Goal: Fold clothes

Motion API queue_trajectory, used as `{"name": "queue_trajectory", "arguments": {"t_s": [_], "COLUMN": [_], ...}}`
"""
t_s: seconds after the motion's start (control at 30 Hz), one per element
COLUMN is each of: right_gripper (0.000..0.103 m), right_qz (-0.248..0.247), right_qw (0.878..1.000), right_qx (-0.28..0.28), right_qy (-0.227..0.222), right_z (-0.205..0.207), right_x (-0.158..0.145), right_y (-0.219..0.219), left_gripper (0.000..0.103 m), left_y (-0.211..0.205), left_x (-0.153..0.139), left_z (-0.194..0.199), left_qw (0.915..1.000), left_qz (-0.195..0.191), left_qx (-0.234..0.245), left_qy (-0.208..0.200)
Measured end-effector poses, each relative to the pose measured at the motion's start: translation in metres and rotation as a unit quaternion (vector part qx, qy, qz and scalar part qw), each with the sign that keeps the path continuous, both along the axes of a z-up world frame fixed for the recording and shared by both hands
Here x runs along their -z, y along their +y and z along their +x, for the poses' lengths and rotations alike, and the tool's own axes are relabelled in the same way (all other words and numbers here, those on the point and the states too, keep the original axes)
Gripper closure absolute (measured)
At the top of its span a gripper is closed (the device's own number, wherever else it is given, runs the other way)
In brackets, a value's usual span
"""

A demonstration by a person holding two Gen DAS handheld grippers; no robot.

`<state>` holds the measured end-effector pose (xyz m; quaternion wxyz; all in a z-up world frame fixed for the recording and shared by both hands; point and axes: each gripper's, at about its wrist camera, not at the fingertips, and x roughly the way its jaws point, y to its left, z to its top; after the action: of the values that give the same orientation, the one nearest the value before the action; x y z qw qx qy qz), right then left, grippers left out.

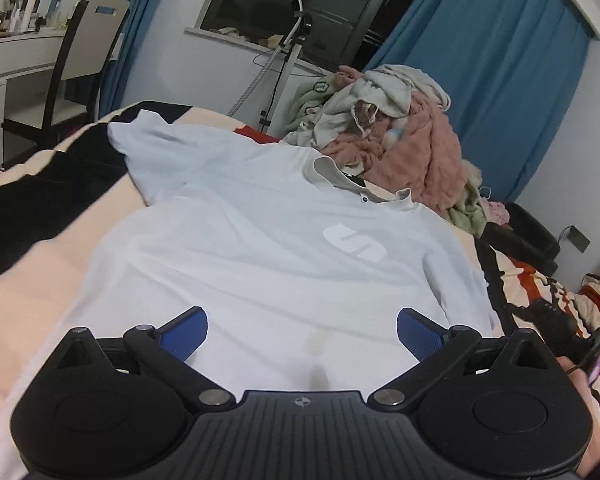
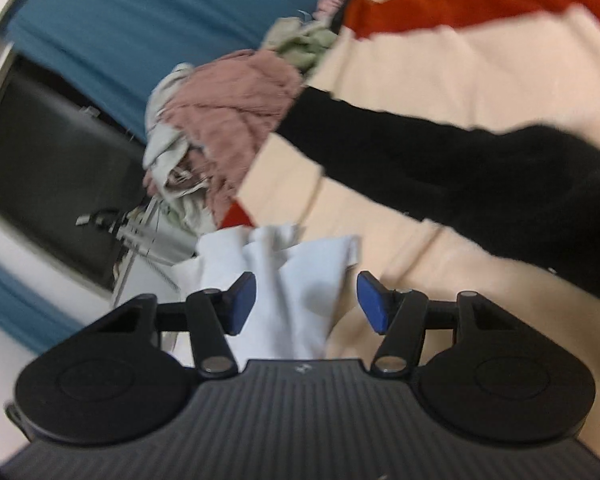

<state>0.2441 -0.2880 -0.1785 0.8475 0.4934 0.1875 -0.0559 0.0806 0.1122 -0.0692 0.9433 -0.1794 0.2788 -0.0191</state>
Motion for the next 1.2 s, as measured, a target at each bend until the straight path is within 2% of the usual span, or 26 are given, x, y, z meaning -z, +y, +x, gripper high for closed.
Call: {"name": "queue_trajectory", "arguments": {"t_s": [0.07, 0.13, 0.2, 0.23, 0.27, 0.3, 0.37, 0.43, 0.5, 0.57, 0.67, 0.7, 0.73, 0.8, 0.83, 0.87, 0.93, 1.03, 1.07, 1.13, 1.2], "right_gripper": [0.045, 0.045, 0.064, 0.084, 0.091, 0.091, 0.092, 0.092, 0.092, 0.092, 0.092, 0.092, 0.091, 0.087, 0.079, 0.067, 0.052, 0.049, 0.047, 0.046, 0.046], "right_qz": [0.006, -0.011, -0.048, -0.077, -0.106, -0.137, -0.224, -0.303, -0.370, -0.397, -0.429, -0.430, -0.422, -0.389, -0.371, -0.352, -0.309, -0.244, -0.238, -0.252, -0.284], "right_qw": [1.000, 1.000, 0.999, 0.997, 0.994, 0.989, 0.971, 0.945, 0.913, 0.889, 0.845, 0.838, 0.836, 0.841, 0.845, 0.850, 0.867, 0.902, 0.911, 0.918, 0.912], "right_qx": [0.003, -0.001, -0.018, -0.027, -0.037, -0.047, -0.079, -0.114, -0.152, -0.208, -0.296, -0.315, -0.331, -0.358, -0.363, -0.367, -0.350, -0.288, -0.267, -0.243, -0.241], "right_qy": [0.003, 0.003, -0.015, -0.014, -0.013, -0.013, -0.030, -0.053, -0.079, -0.097, -0.116, -0.115, -0.114, -0.118, -0.127, -0.137, -0.174, -0.210, -0.206, -0.190, -0.169], "right_z": [0.016, 0.031, 0.044, 0.049, 0.055, 0.060, 0.065, 0.065, 0.064, 0.059, 0.053, 0.050, 0.049, 0.050, 0.047, 0.044, 0.038, 0.031, 0.031, 0.033, 0.039], "right_x": [0.013, 0.016, 0.008, 0.003, -0.002, -0.008, -0.024, -0.036, -0.047, -0.051, -0.054, -0.053, -0.053, -0.053, -0.057, -0.062, -0.073, -0.087, -0.088, -0.085, -0.077], "right_y": [-0.004, 0.001, 0.014, 0.024, 0.035, 0.046, 0.077, 0.111, 0.147, 0.179, 0.223, 0.232, 0.237, 0.237, 0.232, 0.227, 0.209, 0.177, 0.170, 0.163, 0.163], "left_gripper": [0.001, 0.001, 0.001, 0.001, 0.001, 0.002, 0.002, 0.002, 0.002, 0.002, 0.002, 0.002, 0.002, 0.002, 0.002, 0.002, 0.002, 0.002, 0.002, 0.002, 0.002], "left_y": [-0.004, -0.011, -0.019, -0.022, -0.025, -0.028, -0.033, -0.034, -0.035, -0.033, -0.031, -0.030, -0.030, -0.029, -0.029, -0.029, -0.027, -0.023, -0.022, -0.021, -0.020], "left_x": [0.007, 0.014, 0.020, 0.022, 0.023, 0.024, 0.025, 0.022, 0.017, 0.015, 0.014, 0.013, 0.013, 0.013, 0.012, 0.012, 0.010, 0.009, 0.009, 0.011, 0.013], "left_z": [0.010, 0.017, 0.023, 0.025, 0.026, 0.027, 0.028, 0.026, 0.022, 0.020, 0.019, 0.019, 0.018, 0.015, 0.015, 0.014, 0.012, 0.012, 0.012, 0.014, 0.017], "left_qw": [1.0000, 0.9998, 0.9994, 0.9992, 0.9989, 0.9987, 0.9982, 0.9980, 0.9968, 0.9962, 0.9963, 0.9963, 0.9961, 0.9960, 0.9961, 0.9962, 0.9965, 0.9970, 0.9973, 0.9977, 0.9982], "left_qz": [0.004, 0.006, 0.014, 0.019, 0.025, 0.030, 0.041, 0.050, 0.064, 0.069, 0.070, 0.071, 0.073, 0.074, 0.074, 0.072, 0.069, 0.062, 0.059, 0.055, 0.051], "left_qx": [0.009, 0.019, 0.031, 0.036, 0.038, 0.041, 0.044, 0.032, 0.019, 0.012, 0.007, 0.006, 0.006, 0.006, 0.006, 0.006, 0.005, 0.001, 0.000, -0.003, -0.004], "left_qy": [0.002, 0.005, 0.006, 0.006, 0.004, 0.002, -0.003, -0.021, -0.043, -0.053, -0.050, -0.049, -0.049, -0.048, -0.048, -0.048, -0.047, -0.045, -0.044, -0.040, -0.033]}}
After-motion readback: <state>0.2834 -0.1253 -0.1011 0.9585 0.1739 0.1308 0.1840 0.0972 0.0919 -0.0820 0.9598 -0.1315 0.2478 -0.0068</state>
